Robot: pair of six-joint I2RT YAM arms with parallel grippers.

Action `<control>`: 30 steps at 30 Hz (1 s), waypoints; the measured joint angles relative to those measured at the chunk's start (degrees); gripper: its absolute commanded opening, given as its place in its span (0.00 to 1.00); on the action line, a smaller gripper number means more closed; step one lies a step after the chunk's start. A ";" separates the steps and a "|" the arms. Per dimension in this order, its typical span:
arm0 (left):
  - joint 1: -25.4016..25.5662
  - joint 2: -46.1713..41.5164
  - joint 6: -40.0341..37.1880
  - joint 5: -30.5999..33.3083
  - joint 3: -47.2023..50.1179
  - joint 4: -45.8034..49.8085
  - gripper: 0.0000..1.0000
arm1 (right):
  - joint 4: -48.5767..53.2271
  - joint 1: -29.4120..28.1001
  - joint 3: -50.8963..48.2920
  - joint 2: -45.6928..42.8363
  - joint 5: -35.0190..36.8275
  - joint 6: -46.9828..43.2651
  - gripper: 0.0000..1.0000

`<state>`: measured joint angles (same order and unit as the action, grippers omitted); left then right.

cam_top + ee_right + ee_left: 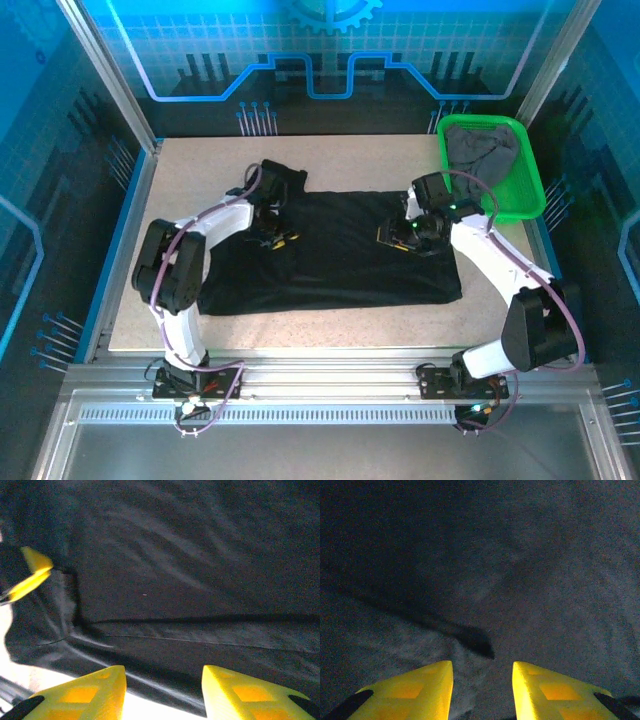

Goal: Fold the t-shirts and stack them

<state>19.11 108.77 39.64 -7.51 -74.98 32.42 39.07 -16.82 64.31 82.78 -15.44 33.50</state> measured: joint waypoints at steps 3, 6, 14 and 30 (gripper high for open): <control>0.70 2.01 -2.73 0.15 -1.86 0.83 0.38 | -0.76 -0.39 0.63 -0.02 -1.79 0.04 0.46; 1.51 4.04 -4.94 1.05 -4.46 2.95 0.37 | -1.05 -0.39 0.63 -0.04 -2.71 0.31 0.46; 3.87 4.63 -7.28 6.60 -5.11 7.72 0.38 | -1.46 -0.39 0.50 -0.70 -3.08 1.51 0.45; 6.88 4.15 -7.82 9.53 -3.02 7.87 0.00 | -1.90 -0.39 0.02 -0.74 -3.08 2.27 0.42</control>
<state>26.00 112.92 31.81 2.02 -78.00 40.29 37.17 -17.21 64.34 82.04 -18.52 35.77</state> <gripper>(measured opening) 0.057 0.426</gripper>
